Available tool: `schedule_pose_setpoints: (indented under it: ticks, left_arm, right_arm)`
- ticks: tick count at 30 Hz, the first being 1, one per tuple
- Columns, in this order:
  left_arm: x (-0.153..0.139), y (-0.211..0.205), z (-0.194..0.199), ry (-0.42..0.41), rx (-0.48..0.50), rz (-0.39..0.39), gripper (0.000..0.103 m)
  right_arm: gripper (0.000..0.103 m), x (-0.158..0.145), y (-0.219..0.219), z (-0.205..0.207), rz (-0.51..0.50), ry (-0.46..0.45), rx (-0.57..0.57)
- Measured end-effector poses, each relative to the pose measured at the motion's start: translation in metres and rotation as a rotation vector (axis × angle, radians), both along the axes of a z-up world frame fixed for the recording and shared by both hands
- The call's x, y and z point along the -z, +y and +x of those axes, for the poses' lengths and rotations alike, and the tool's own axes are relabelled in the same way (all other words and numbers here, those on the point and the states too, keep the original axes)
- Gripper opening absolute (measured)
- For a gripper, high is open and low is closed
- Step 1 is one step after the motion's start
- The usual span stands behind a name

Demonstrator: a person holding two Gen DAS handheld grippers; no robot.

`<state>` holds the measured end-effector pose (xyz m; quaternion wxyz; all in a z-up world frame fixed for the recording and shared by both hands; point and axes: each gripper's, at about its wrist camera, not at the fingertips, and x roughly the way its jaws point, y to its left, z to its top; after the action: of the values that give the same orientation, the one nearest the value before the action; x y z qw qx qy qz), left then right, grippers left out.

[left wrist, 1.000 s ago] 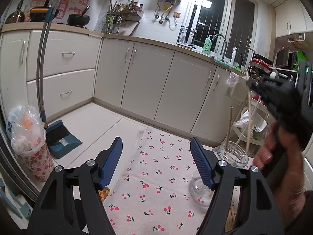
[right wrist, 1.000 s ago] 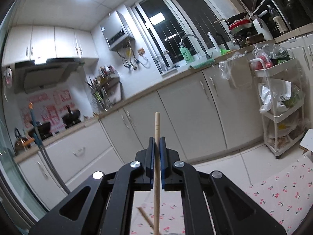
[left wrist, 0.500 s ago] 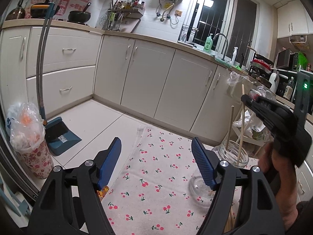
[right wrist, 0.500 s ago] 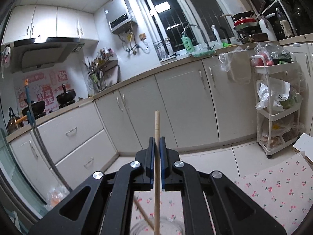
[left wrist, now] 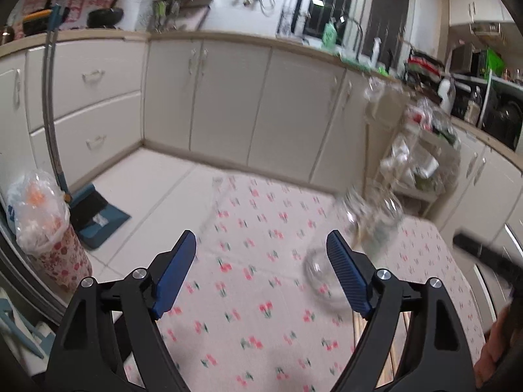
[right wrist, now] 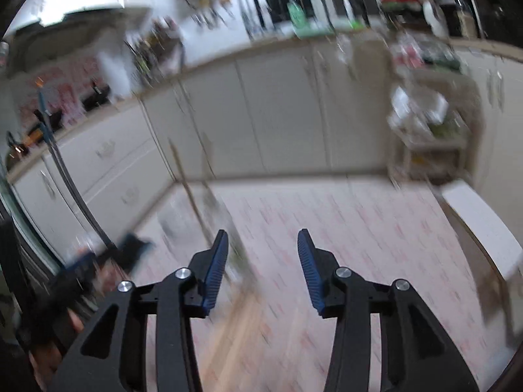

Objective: Organize utensils
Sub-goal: 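Carry the stick in the right tool over the jar and open it, then close the left tool on another wooden stick while the right tool grasps one too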

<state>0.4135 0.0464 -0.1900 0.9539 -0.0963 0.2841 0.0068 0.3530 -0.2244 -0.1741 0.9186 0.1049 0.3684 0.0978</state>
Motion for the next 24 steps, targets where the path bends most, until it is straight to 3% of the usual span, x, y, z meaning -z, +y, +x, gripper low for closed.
schedule_pose_setpoints:
  ticks: [2,5,13,20,24]
  left_arm:
    - [0.009,-0.009,-0.002,0.049,0.034,0.011,0.078]
    - [0.024,-0.026,0.000,0.129,0.084,0.049,0.078]
    - [0.049,-0.058,0.005,0.230,0.169,0.092,0.078]
    - [0.067,-0.084,0.013,0.299,0.234,0.155,0.078]
    - [0.073,-0.093,0.018,0.338,0.256,0.180,0.072]
  right_arm:
    - [0.037,0.023,-0.002,-0.011,-0.033,0.101,-0.007]
    - [0.036,0.048,0.002,-0.018,-0.062,0.171,-0.014]
    - [0.036,0.072,0.025,0.000,-0.170,0.228,-0.048]
    - [0.010,0.076,0.011,-0.010,-0.262,0.230,-0.060]
    - [0.010,0.076,-0.007,-0.012,-0.238,0.245,-0.060]
